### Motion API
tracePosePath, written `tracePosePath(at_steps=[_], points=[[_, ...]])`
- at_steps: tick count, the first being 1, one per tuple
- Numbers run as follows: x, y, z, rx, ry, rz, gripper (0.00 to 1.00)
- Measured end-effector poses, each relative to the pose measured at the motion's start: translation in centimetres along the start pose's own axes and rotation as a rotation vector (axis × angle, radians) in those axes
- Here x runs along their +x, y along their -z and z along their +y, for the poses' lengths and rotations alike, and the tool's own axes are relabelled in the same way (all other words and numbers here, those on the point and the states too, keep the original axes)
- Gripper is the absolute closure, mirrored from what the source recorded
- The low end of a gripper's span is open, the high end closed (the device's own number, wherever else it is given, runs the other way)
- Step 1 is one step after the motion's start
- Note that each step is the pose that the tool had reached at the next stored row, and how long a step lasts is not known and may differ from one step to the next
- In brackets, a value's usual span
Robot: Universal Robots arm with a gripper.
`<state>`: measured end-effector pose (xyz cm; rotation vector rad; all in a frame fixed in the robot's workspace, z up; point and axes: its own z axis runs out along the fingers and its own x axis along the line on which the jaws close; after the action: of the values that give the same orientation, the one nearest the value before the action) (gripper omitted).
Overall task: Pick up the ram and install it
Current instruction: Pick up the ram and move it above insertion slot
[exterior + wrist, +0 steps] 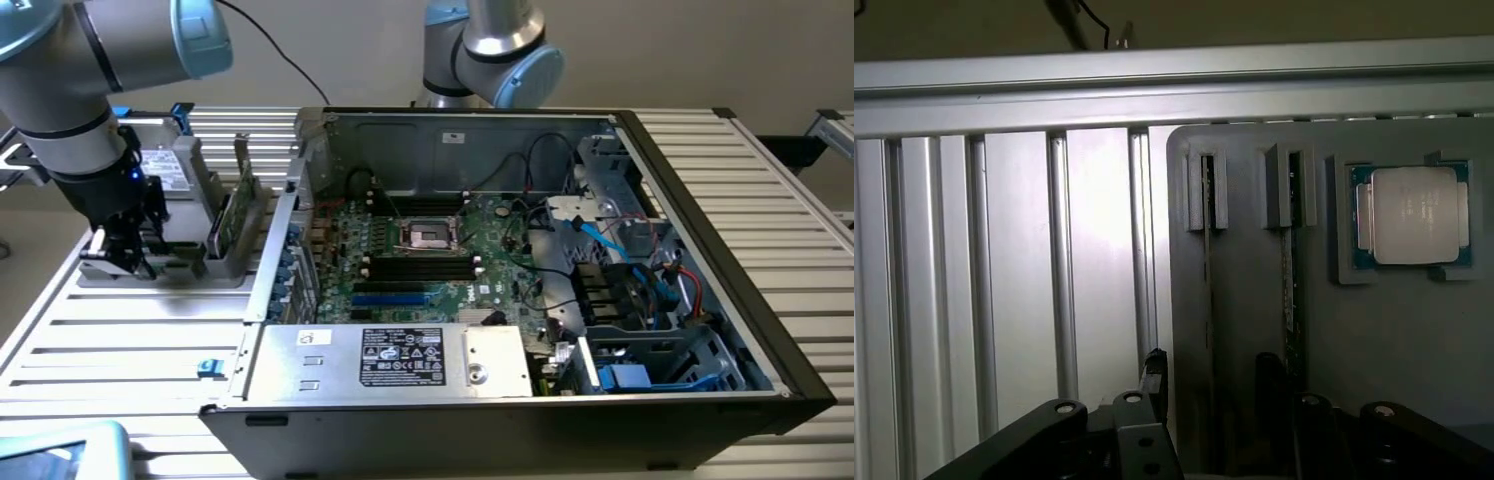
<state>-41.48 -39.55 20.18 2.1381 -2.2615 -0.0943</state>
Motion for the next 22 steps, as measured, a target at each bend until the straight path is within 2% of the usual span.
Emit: tracePosePath(at_steps=[9, 10, 12, 13, 15, 16, 18, 22], points=[[0.0, -0.01, 0.0, 0.0001, 0.0, -0.0001, 0.51], [0.0, -0.01, 0.0, 0.0001, 0.0, 0.0, 0.54], [0.0, -0.01, 0.0, 0.0001, 0.0, -0.0001, 0.66], [0.0, -0.01, 0.0, 0.0001, 0.0, -0.0001, 0.66], [0.0, -0.01, 0.0, 0.0002, 0.0, -0.0001, 0.78], [0.0, -0.01, 0.0, 0.0001, 0.0, -0.0001, 0.78], [0.0, 0.0, 0.0, 0.0001, 0.0, 0.0, 0.87], [0.0, 0.0, 0.0, 0.0001, 0.0, 0.0, 0.87]])
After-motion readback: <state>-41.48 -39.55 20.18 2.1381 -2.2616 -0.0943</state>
